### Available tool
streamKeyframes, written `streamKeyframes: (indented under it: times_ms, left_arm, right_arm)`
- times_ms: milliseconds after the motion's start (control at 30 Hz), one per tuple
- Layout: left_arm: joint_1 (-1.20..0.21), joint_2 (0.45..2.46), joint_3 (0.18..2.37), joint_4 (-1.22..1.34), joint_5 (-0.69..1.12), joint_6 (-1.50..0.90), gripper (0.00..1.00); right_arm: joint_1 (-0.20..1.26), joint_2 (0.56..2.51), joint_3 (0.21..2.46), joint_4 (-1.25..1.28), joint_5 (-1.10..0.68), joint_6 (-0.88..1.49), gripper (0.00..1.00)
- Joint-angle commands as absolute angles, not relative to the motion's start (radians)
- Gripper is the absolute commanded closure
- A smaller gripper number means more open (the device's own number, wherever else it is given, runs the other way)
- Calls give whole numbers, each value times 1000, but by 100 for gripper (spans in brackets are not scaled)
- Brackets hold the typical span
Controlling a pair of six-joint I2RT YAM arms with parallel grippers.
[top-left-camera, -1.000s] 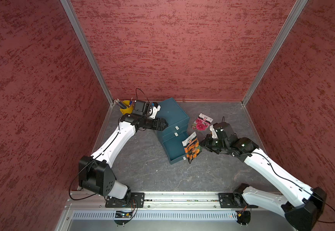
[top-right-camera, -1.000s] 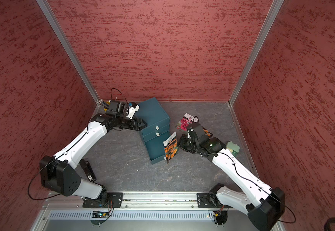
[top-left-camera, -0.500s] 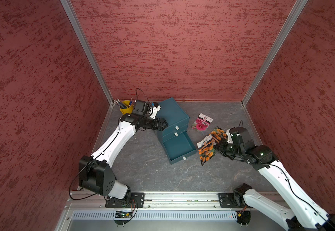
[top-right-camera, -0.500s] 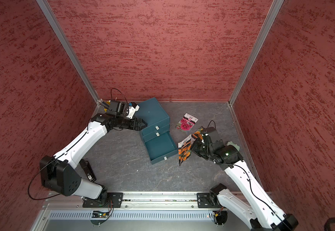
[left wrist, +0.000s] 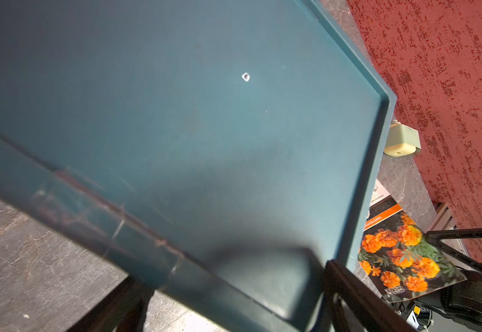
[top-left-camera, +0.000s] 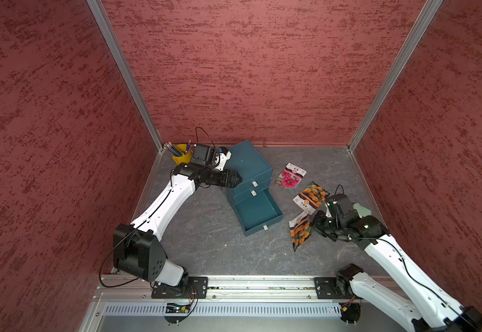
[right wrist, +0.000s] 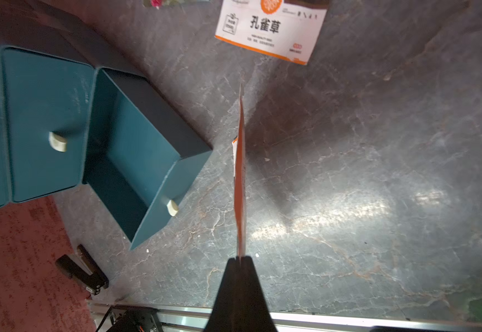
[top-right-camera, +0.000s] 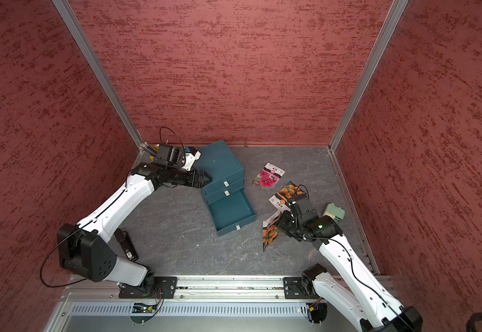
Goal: Take the seed bags out of the drawer
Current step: Place the seed packet at the center of the board.
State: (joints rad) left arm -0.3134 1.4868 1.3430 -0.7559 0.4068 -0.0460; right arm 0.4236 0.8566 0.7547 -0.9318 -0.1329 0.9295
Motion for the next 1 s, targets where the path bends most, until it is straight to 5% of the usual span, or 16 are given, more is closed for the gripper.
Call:
streamKeyframes:
  times_ms: [0,600,833,967]
  left_arm:
    - [-343,1522,1337,-845,411,15,6]
    - [-343,1535,1353,-853,402,14,6]
    - [-347,1538,1357,-860,398,15,6]
    - [-347,1537,1358,-861,395,14,6]
  right_arm:
    - [418,873,718,-869,-143,931,100]
    - [419,930,629,-959,-101,879,100]
    - [417,958,645,-950,-83,870,58]
    - [434,950,667,-924,-85,842,49]
